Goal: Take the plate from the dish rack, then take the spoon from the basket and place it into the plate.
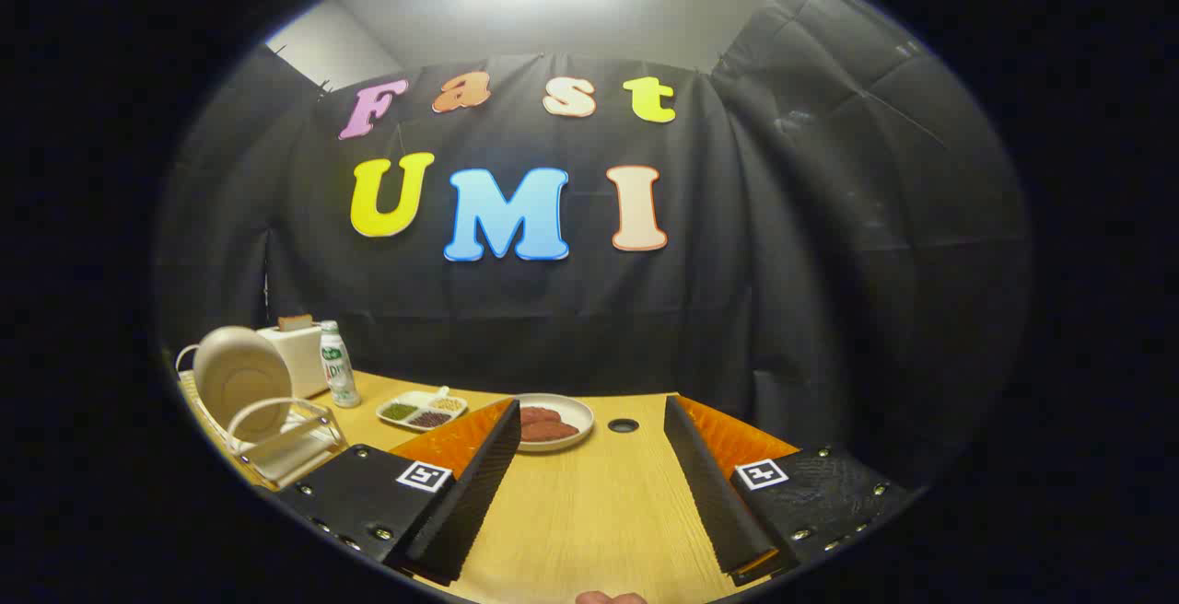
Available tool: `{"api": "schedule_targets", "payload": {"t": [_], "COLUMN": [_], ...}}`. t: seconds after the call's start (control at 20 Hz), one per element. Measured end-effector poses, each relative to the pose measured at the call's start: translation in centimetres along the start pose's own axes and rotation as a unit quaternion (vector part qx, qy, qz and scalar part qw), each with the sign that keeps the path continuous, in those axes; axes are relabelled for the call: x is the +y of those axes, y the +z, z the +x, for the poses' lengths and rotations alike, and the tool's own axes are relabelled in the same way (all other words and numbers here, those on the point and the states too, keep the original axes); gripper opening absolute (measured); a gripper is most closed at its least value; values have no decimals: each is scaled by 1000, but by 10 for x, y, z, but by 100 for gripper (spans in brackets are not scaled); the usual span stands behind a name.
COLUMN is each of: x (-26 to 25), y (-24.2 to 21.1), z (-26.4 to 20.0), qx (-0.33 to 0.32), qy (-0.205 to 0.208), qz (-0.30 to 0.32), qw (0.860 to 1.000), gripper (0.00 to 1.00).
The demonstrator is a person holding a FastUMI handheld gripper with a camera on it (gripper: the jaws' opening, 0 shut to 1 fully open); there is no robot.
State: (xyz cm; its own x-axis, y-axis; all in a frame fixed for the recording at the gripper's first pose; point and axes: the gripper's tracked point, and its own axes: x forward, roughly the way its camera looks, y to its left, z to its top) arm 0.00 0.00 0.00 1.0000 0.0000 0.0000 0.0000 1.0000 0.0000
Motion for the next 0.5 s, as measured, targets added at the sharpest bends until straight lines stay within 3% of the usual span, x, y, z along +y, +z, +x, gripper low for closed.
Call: {"api": "schedule_targets", "payload": {"t": [0.15, 0.5], "x": [28, 81], "y": [52, 115], "z": [-24, -51], "qx": [-16, -22], "qy": [4, -3], "qz": [7, 8], "qw": [1000, 1000], "gripper": [96, 96]}}
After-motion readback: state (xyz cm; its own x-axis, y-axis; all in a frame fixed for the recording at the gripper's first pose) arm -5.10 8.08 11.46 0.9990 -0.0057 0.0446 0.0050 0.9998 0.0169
